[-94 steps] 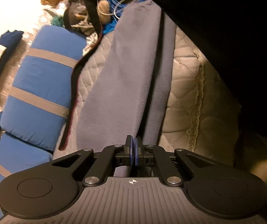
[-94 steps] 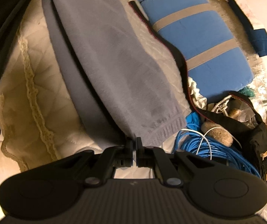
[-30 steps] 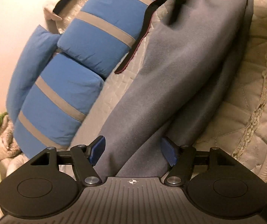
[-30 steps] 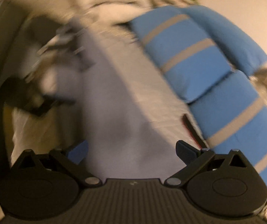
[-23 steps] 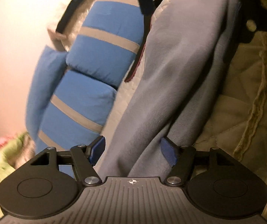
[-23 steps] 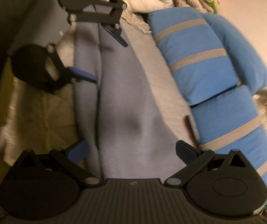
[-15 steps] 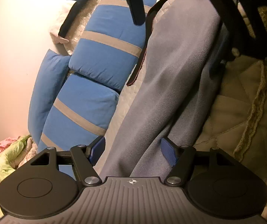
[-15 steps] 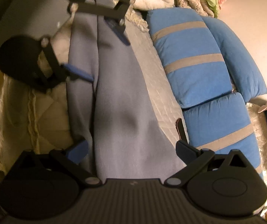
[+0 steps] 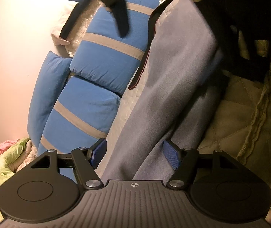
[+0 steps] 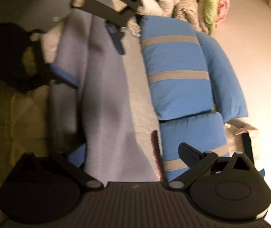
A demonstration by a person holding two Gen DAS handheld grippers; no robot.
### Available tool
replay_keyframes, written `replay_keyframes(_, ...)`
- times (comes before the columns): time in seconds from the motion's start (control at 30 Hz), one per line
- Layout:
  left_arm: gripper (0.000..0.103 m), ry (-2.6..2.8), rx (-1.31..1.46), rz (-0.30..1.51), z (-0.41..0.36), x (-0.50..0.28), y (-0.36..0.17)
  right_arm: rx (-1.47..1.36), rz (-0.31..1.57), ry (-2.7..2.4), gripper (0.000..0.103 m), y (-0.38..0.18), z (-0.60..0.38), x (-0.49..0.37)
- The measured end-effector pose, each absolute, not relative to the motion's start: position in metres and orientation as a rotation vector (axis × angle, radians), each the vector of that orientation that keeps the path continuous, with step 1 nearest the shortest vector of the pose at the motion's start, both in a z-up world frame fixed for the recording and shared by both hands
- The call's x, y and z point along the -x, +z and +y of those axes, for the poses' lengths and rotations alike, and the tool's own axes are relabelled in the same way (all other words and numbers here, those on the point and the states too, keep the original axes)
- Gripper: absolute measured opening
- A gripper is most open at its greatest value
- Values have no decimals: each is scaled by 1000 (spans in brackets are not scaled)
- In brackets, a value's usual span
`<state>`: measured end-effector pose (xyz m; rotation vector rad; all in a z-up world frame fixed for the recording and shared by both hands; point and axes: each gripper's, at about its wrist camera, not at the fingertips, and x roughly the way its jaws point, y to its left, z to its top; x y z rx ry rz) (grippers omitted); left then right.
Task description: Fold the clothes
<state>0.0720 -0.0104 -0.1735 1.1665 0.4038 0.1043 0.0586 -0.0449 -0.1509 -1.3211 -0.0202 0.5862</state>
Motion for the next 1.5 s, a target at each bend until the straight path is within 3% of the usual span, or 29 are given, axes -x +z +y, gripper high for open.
replay_keyframes(0.2,65,98,-1161,386,-10,-68,-174,1276,5,625,103,-146,-37,-73)
replay_keyframes(0.53,65,73,-1079,283,-12,-60,-163,910,99,695,103,-95,-35,-100)
replay_keyframes(0.9,64,136,-1186,286,-19,-88,-166,861,165,759,103,-89,-41,-105)
replay_keyframes(0.97,51,133,-1198,289,-18,-88,-167,878,169,777,103,-90,-40,-104)
replay_keyframes(1.03,21,115,-1230,296,-19,-87,-168,924,164,797,103,-94,-40,-98)
replay_keyframes(1.1,3,69,-1254,341,-18,-86,-169,968,157,819,103,-97,-40,-92)
replay_keyframes(1.5,3,-43,-1352,410,-20,-56,-157,993,203,932,103,-86,-60,-70)
